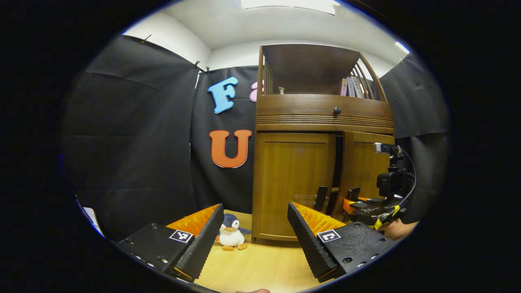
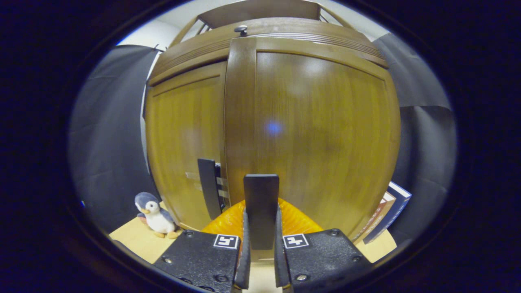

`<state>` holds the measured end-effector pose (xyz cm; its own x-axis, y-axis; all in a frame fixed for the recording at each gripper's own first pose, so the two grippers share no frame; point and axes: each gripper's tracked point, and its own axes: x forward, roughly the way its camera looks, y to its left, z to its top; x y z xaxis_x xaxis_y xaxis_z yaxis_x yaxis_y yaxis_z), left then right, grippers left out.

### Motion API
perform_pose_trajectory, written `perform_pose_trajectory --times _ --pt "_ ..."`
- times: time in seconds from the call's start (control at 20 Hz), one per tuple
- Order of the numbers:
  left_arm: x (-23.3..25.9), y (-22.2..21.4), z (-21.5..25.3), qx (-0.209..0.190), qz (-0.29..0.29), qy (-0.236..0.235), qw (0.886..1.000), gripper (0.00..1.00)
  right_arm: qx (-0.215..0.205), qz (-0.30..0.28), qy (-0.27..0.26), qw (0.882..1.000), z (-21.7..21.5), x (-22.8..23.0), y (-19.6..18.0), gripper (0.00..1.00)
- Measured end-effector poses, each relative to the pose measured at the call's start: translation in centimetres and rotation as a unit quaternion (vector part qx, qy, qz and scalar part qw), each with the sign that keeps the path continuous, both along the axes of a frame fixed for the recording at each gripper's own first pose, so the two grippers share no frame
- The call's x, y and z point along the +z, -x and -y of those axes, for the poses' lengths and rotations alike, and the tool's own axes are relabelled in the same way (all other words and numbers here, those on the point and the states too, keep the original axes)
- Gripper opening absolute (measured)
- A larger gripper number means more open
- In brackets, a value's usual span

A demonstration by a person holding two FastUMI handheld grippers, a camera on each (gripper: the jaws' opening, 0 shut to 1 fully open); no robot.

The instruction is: Open the right door of the double-door shoe cabinet with the right hand, and open the left door with the left hand.

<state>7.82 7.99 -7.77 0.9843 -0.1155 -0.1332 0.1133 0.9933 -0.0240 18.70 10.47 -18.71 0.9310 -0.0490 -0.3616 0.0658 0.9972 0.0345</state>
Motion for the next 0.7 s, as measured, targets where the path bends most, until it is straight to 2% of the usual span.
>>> perform_pose_trajectory --times 0.25,0.7 --pt "0.1 -0.7 3.0 -0.029 0.005 -0.006 1.0 0.95 0.024 -0.005 -0.006 1.0 0.5 0.6 3.8 0.27" --pt "0.0 -1.0 7.7 -0.067 0.005 -0.001 0.998 0.95 0.035 -0.007 -0.017 0.999 2.7 1.4 9.5 0.27"
